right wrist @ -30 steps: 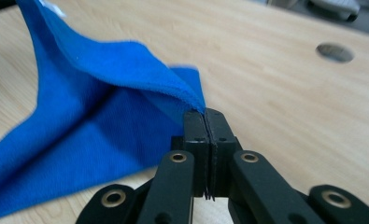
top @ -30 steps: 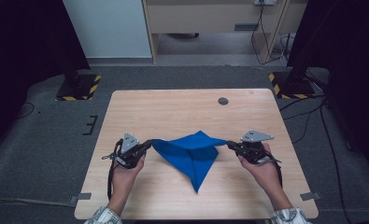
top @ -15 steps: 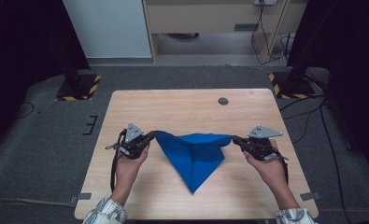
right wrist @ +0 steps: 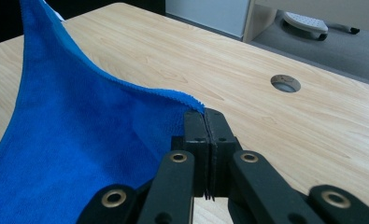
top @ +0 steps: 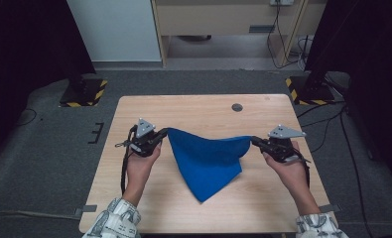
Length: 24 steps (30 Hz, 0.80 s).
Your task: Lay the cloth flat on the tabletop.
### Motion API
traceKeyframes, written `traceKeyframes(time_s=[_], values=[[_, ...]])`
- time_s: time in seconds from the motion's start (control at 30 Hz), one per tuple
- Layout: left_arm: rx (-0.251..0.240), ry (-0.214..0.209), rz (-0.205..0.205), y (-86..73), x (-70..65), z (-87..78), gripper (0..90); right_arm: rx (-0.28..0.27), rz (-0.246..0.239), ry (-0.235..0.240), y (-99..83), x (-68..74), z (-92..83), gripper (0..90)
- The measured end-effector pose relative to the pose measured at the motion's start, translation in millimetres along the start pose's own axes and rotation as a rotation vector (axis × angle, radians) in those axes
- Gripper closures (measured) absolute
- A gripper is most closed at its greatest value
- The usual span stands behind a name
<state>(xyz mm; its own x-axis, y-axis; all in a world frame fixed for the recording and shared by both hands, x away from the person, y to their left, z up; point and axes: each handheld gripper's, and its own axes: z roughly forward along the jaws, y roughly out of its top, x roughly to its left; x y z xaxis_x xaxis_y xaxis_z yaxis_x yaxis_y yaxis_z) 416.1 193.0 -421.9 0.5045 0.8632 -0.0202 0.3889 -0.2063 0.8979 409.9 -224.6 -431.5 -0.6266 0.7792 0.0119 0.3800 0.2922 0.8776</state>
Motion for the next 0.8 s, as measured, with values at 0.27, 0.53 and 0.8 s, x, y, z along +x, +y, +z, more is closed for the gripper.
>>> traceKeyframes(time_s=[0.27, 0.53, 0.8], values=[[-0.006, 0.011, 0.002, 2.5, 0.3, -0.3, 90.0, -0.018, 0.007, -0.006, 3.9, -1.2, -3.6, 89.4], [-0.023, 0.012, -0.003, 3.0, 2.8, -7.3, 90.0, -0.035, -0.005, -0.004, 6.3, 3.9, -13.3, 89.4], [-0.039, 0.008, 0.006, 7.3, -1.2, -12.1, 90.0, -0.051, -0.008, -0.007, 9.1, 5.6, -22.4, 89.4]])
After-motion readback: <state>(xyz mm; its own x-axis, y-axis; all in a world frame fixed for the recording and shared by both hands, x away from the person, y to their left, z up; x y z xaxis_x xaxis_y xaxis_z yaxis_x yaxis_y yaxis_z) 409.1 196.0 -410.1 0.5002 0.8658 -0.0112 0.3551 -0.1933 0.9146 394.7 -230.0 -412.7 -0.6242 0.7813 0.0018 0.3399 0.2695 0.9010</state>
